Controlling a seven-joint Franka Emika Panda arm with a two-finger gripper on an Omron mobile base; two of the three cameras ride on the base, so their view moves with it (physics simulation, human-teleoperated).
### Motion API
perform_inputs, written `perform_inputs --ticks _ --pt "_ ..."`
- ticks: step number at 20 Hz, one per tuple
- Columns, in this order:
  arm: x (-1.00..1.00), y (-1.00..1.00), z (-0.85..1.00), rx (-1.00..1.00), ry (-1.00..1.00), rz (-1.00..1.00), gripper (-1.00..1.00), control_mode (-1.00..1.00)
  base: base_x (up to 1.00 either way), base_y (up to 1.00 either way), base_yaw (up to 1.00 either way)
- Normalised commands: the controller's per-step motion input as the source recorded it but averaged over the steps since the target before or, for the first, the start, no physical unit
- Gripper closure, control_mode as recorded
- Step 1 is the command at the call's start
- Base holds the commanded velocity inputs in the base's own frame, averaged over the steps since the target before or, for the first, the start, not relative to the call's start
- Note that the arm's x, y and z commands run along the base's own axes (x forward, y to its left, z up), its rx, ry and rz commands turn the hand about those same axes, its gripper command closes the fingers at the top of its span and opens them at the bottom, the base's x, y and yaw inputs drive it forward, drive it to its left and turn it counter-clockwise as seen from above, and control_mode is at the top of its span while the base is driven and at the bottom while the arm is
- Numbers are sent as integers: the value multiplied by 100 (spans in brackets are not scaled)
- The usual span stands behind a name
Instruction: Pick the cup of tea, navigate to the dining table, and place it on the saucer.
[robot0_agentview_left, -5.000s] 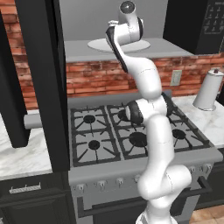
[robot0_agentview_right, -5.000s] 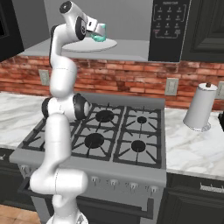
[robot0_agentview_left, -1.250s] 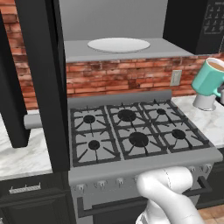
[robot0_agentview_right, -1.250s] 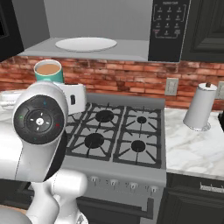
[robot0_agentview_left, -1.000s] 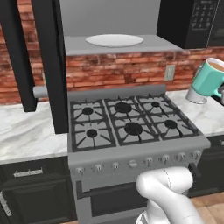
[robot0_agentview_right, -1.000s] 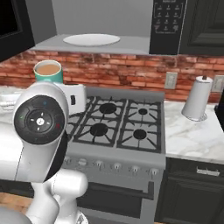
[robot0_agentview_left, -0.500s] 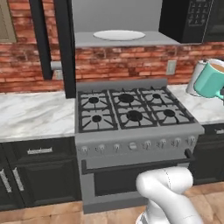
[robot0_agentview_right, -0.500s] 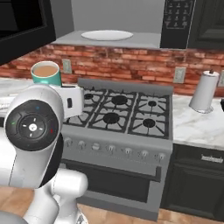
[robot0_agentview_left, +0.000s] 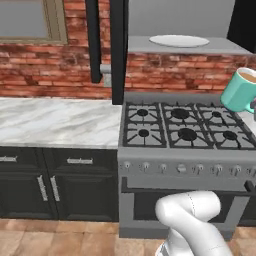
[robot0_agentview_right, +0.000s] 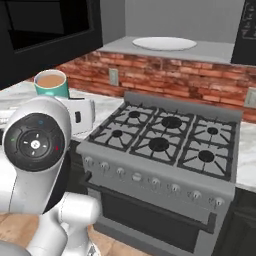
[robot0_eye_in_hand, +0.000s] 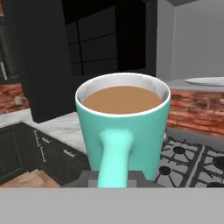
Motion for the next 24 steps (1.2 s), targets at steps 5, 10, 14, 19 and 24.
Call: perform_inputs --ticks 5,10,14,19,24 --pt "0 0 0 0 0 0 100 100 -14 -33 91" --pt "0 0 0 0 0 0 100 100 6 -10 97" --pt "0 0 0 0 0 0 100 100 82 -30 70" --pt "0 0 0 0 0 0 100 100 -39 -18 92" --pt "0 0 0 0 0 0 100 100 -69 -15 80"
